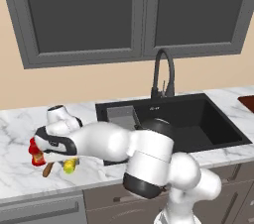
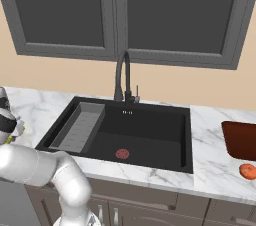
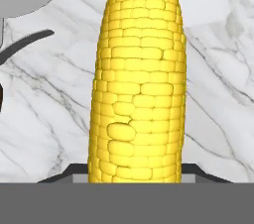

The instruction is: Pick up all produce items and place them in the sink. Turn on the sink faucet to wash them. Then turn the sink off and put them in the tray.

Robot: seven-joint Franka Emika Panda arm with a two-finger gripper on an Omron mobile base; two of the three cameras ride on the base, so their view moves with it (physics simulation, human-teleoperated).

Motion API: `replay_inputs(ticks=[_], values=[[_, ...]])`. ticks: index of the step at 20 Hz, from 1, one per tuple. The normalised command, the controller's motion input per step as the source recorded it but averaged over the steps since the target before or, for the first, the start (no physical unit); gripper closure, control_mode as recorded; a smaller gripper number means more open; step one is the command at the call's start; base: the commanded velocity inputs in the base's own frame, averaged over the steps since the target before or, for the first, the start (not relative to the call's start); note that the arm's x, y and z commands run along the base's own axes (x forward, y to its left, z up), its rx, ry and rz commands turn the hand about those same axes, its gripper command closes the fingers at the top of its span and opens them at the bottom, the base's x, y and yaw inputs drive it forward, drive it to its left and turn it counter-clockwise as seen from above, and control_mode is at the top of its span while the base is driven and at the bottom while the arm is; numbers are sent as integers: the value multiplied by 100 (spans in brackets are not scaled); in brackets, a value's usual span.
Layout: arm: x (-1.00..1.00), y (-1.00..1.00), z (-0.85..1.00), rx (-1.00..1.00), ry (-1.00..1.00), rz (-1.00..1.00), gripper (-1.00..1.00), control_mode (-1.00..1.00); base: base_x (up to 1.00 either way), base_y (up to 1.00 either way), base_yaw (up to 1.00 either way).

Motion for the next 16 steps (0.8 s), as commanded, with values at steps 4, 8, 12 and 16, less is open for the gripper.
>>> replay_inputs(ticks=[4,8,12,16], values=[[-30,-66,25,4,0,0,100,-100,0,0,0],[-18,-94,9,7,0,0,100,-100,0,0,0],[-11,-100,1,11,0,0,100,-100,0,0,0],[-3,-94,20,11,-1,0,100,-100,0,0,0]])
